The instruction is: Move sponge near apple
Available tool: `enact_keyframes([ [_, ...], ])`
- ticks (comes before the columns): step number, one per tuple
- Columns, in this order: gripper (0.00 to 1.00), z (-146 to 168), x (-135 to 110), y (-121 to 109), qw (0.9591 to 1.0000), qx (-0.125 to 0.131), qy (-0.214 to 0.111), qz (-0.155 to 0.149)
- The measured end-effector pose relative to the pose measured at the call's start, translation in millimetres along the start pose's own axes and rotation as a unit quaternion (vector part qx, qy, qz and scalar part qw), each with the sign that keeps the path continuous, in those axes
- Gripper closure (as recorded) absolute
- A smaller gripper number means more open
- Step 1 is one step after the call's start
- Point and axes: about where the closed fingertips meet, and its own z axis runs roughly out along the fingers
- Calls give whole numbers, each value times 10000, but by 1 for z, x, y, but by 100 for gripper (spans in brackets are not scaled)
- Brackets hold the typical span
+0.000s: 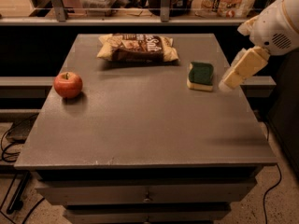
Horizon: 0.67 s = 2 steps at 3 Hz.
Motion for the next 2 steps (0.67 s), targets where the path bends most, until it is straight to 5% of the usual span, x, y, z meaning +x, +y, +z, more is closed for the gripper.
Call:
enact_keyframes([
  [2, 0, 27, -3, -20, 9999, -84, -129, 5],
])
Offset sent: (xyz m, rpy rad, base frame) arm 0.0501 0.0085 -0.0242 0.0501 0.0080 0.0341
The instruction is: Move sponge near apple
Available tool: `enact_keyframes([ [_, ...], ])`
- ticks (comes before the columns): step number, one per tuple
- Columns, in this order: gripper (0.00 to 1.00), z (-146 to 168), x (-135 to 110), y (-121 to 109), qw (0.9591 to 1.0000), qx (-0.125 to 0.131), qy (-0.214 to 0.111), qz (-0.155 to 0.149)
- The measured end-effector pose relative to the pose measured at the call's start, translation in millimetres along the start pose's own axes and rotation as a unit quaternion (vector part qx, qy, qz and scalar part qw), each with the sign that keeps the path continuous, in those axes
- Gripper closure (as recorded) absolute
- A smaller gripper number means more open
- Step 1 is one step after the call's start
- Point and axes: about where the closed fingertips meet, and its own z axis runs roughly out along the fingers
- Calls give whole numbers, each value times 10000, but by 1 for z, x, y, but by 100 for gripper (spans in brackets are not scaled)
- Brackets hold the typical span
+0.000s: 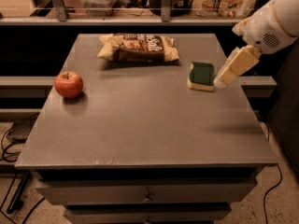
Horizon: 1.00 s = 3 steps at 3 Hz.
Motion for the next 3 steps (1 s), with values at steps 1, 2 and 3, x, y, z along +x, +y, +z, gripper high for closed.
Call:
enact_keyframes([
  [1, 0, 22, 3, -17, 10000, -37, -58, 64],
  [2, 0, 46, 11, -38, 9996, -67, -95, 257],
  [3, 0, 82, 27, -57, 9987, -107, -127, 487],
])
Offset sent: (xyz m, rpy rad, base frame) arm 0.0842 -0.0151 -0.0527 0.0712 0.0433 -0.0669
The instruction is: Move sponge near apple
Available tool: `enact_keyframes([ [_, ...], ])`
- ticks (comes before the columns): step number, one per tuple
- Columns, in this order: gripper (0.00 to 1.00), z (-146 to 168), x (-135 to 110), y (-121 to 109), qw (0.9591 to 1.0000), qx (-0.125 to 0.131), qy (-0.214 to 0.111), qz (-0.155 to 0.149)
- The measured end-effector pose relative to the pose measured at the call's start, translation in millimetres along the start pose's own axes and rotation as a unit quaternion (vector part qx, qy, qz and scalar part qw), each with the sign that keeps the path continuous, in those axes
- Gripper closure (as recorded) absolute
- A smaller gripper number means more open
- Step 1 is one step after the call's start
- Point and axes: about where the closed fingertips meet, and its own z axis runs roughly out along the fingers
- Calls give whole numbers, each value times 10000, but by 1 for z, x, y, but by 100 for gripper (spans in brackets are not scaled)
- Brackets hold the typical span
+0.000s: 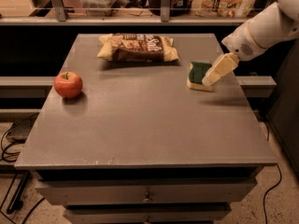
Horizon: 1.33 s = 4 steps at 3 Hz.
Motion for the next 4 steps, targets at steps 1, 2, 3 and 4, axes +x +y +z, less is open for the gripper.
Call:
enact_keyframes([
  [1, 0, 21, 6, -6, 9999, -87, -33, 93],
  [2, 0, 43, 18, -7, 9993, -205, -27, 307],
  [3, 26, 55, 23, -2, 9991, -277, 46, 327],
  [4, 49, 51, 17, 4, 9997, -208, 71, 145],
])
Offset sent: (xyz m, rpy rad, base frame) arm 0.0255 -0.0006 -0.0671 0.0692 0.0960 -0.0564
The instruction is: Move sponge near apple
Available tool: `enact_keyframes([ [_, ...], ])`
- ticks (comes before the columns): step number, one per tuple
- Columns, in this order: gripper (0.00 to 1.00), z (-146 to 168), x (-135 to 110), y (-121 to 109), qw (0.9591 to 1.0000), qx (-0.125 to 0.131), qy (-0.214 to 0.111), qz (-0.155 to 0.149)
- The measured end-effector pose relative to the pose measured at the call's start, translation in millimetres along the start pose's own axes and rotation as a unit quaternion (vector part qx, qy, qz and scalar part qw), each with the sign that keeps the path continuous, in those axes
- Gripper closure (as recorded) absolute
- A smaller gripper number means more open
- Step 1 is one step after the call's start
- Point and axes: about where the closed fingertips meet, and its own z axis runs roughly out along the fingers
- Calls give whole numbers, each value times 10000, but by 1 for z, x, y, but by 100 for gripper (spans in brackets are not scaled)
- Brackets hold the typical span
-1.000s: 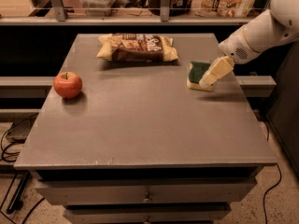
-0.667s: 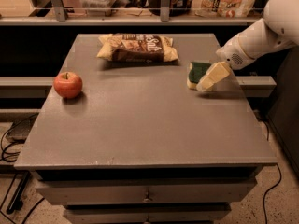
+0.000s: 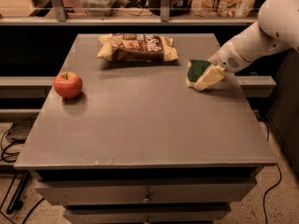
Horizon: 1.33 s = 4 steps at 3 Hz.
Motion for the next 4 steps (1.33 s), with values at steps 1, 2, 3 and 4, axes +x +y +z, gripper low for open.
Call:
enact_keyframes([
  [1, 71, -12, -11, 8, 9998, 109, -114, -125],
  [2, 100, -47, -63, 27, 9964, 255, -486, -647],
  [3, 100, -78, -107, 46, 9898, 269, -855, -1109],
  [4, 100, -79, -109, 47, 9893, 269, -871, -1135],
])
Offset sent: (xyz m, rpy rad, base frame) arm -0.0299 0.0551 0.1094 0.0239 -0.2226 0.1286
